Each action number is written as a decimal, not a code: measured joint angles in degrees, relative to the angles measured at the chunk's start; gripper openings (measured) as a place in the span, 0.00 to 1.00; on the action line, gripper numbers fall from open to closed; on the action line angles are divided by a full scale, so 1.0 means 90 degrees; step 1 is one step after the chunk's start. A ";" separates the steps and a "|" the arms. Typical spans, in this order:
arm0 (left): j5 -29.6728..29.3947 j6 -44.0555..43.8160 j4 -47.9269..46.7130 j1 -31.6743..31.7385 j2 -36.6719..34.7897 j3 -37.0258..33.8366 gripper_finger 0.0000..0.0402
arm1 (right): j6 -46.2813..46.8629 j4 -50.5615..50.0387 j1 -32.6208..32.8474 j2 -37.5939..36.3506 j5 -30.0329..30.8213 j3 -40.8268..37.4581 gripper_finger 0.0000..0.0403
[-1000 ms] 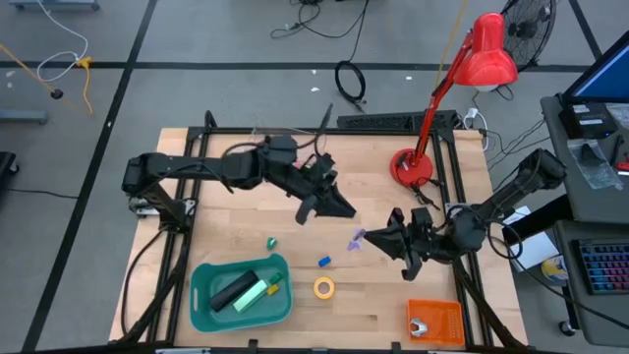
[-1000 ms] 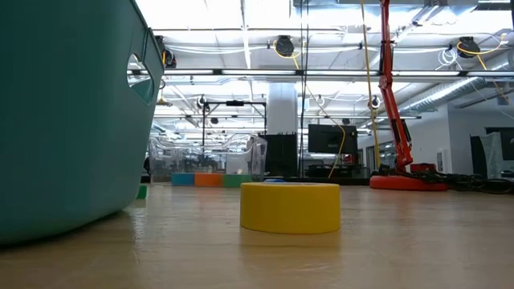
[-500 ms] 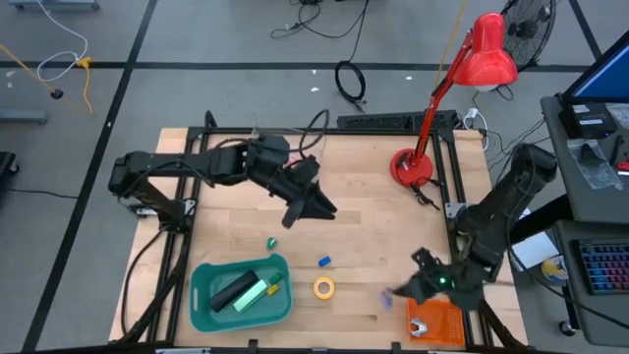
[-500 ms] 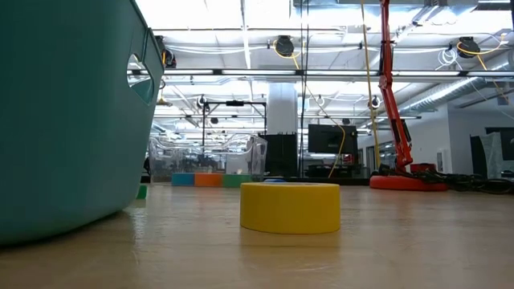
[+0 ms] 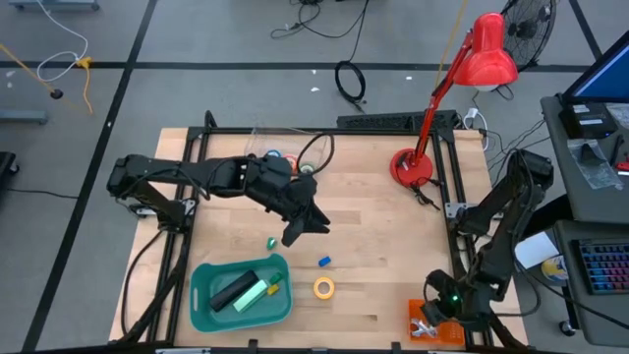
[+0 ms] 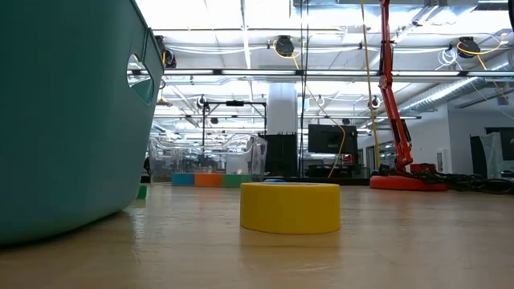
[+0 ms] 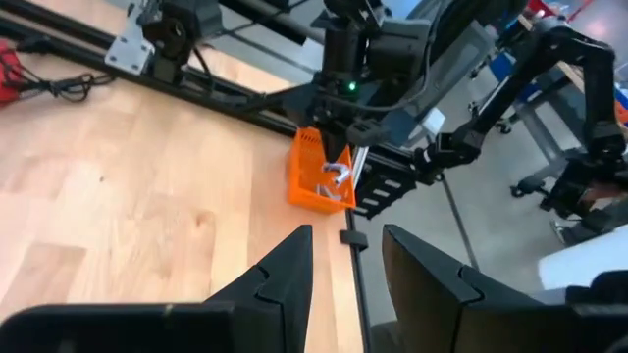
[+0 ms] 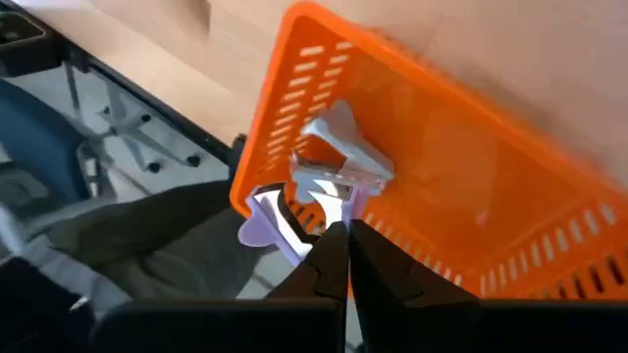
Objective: Pick and place Stapler, Stapler remover, tape
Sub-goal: Put the purple staple remover into the orange bin, then put the small blue stapler into the green bin
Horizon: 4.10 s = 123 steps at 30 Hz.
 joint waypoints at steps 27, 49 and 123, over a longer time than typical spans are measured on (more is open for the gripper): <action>-0.0672 -0.0333 0.0060 -0.0192 -0.0002 0.0000 0.32 | -0.0106 -0.1860 0.0462 0.0697 -0.0668 0.0848 0.00; -0.0667 -0.0262 -0.0013 -0.0189 0.0000 0.0000 0.32 | -0.0005 -0.1884 0.0287 0.0871 -0.1142 0.0841 0.26; -0.2033 -0.0146 -0.0257 -0.1000 0.3264 -0.0772 0.61 | -0.4376 -0.1121 -0.3290 -0.0472 0.2739 0.0610 0.32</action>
